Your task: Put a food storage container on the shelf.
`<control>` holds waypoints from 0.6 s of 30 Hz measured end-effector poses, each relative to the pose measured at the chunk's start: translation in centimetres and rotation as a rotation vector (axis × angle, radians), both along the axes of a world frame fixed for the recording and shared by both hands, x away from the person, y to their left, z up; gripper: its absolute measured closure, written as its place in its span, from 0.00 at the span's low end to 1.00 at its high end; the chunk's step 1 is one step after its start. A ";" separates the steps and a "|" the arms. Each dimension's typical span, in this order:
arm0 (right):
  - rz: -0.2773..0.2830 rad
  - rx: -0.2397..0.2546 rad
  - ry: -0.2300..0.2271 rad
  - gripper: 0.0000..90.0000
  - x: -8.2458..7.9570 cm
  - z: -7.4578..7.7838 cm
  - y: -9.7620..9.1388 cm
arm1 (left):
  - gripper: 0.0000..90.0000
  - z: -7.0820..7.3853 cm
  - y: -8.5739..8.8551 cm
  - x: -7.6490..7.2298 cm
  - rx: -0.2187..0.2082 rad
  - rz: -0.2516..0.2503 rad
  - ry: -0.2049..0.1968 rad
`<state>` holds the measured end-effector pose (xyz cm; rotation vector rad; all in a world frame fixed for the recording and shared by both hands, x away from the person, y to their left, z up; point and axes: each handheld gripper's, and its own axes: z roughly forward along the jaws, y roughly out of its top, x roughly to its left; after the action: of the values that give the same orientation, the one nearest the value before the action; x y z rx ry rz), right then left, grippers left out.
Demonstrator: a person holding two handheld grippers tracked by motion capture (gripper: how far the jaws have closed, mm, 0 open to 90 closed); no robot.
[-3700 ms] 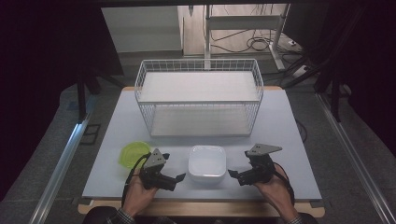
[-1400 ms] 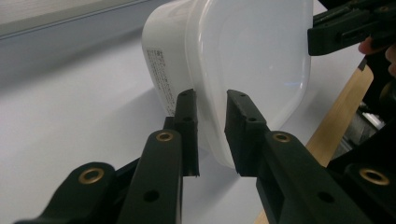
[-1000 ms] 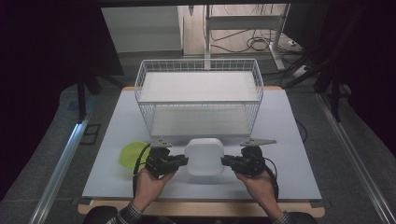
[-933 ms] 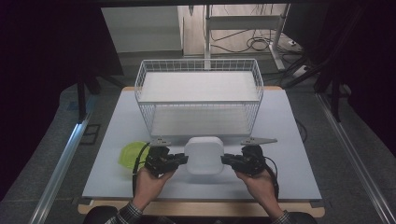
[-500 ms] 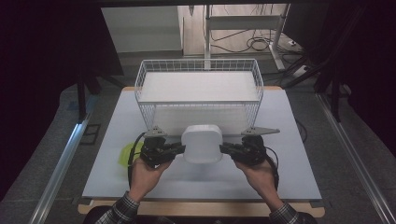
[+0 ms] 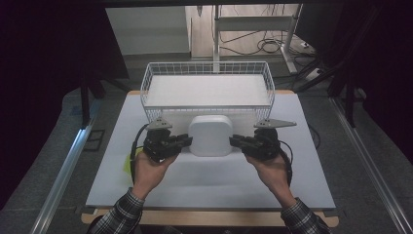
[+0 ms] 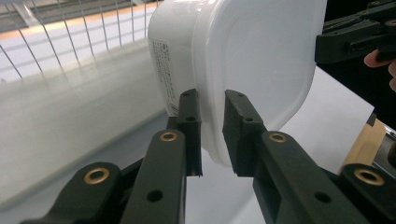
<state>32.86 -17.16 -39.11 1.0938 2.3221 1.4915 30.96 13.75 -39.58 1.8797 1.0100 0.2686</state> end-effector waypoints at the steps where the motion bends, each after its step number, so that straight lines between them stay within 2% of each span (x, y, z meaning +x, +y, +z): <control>1: 0.000 0.003 -0.003 0.89 0.1 0.2 0.0 | 0.87 0.3 0.0 0.1 -0.002 0.001 -0.006; 4: 0.000 0.010 -0.018 0.89 0.7 1.1 0.1 | 0.87 1.4 0.0 0.5 0.005 0.007 -0.023; 18: 0.000 0.012 -0.051 0.89 2.1 4.1 0.7 | 0.87 4.2 0.6 1.7 -0.003 0.020 -0.061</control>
<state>34.93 -16.45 -35.03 1.0464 2.2822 1.5176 32.67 14.38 -35.34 1.8489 0.9880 0.3337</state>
